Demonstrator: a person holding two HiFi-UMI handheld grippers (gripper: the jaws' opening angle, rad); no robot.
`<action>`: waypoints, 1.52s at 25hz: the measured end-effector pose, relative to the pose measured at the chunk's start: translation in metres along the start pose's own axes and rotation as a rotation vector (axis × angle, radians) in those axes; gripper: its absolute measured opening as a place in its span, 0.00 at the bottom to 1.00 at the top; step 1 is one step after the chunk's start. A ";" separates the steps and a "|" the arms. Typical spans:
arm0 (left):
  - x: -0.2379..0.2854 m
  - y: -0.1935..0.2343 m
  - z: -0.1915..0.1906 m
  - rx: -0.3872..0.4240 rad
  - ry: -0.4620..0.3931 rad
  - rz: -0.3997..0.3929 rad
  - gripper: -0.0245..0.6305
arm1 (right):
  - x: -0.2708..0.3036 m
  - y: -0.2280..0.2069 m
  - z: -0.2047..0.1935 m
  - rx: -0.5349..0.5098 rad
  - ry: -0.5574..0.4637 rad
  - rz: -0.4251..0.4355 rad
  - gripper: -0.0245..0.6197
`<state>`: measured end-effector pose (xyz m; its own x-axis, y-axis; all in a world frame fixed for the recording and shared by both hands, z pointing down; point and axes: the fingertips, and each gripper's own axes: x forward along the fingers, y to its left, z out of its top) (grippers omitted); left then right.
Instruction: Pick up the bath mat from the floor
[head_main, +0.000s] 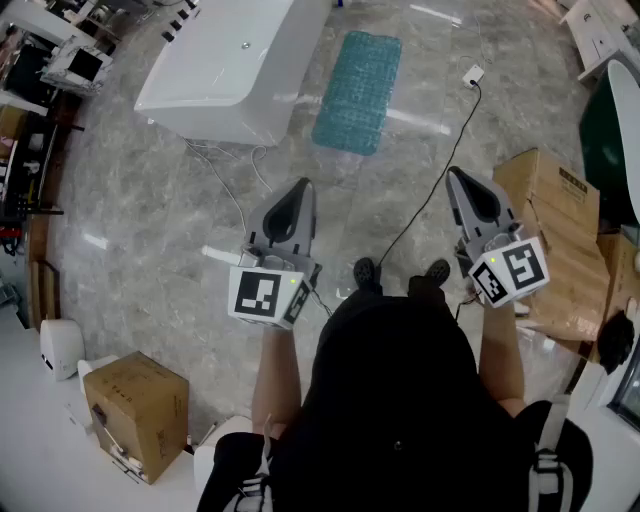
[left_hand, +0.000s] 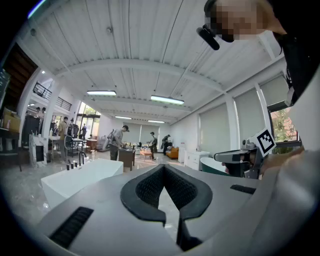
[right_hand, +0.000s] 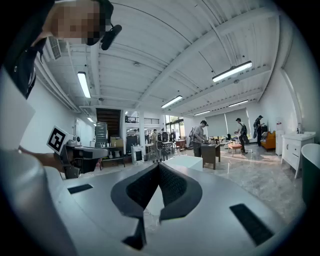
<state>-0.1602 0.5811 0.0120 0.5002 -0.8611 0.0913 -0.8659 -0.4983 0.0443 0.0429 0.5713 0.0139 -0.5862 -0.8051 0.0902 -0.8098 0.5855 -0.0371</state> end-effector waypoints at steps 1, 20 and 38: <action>0.000 0.000 -0.001 0.001 0.005 0.004 0.05 | 0.000 0.000 0.000 -0.002 0.001 0.001 0.05; 0.029 0.001 -0.011 0.131 0.045 -0.003 0.06 | 0.014 -0.016 -0.011 0.069 0.013 -0.037 0.05; 0.199 0.008 -0.013 0.086 0.099 -0.006 0.07 | 0.116 -0.148 -0.017 0.153 -0.014 0.011 0.06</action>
<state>-0.0682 0.4069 0.0433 0.4989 -0.8457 0.1897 -0.8567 -0.5143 -0.0397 0.0947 0.3929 0.0468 -0.5946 -0.8005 0.0751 -0.7966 0.5741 -0.1893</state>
